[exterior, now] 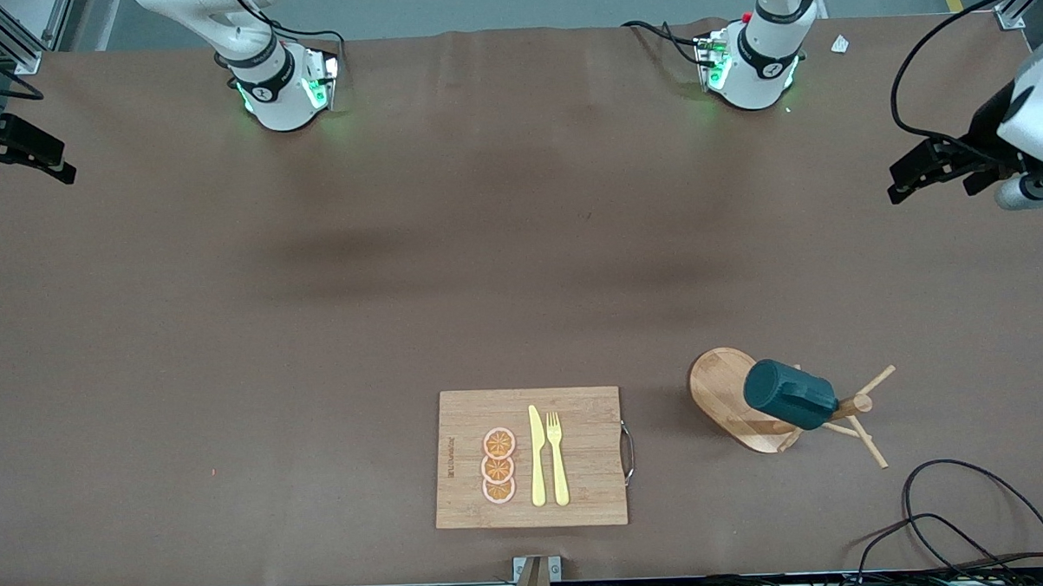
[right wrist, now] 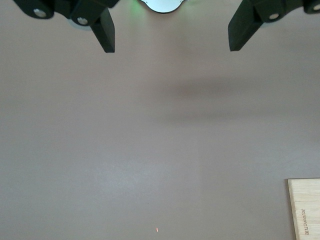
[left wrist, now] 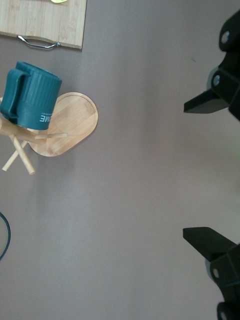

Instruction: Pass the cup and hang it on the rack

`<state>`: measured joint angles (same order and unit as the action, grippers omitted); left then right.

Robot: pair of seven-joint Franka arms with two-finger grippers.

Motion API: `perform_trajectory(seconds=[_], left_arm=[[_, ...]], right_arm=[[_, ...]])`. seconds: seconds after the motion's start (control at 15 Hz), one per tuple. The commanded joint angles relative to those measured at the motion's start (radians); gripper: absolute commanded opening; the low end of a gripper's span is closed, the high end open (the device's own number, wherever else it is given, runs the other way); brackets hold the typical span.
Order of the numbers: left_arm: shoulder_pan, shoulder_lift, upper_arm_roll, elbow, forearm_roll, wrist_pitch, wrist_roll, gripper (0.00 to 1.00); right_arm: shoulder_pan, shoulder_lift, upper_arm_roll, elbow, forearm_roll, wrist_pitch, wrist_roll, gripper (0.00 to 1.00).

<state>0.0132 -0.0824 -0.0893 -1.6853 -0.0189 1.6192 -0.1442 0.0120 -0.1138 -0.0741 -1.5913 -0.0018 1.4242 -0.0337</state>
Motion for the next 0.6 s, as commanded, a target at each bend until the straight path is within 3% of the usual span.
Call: perform_trajectory(seconds=[0.0,0.2,0.53], left_arm=[[-0.001,-0.053,-0.010,-0.054,0.020,0.004,0.015,1.00],[0.001,-0.028,-0.020,0.022,0.019,-0.024,0.011,1.00],[0.004,-0.023,-0.020,0.045,0.020,-0.057,0.017,1.00]], right_arm=[[-0.020,-0.026,0.013,-0.018,0.006,0.004,-0.014,1.00],[-0.020,-0.026,0.011,-0.018,0.005,0.002,-0.014,1.00],[-0.021,-0.026,0.011,-0.015,0.000,-0.001,-0.015,1.00]])
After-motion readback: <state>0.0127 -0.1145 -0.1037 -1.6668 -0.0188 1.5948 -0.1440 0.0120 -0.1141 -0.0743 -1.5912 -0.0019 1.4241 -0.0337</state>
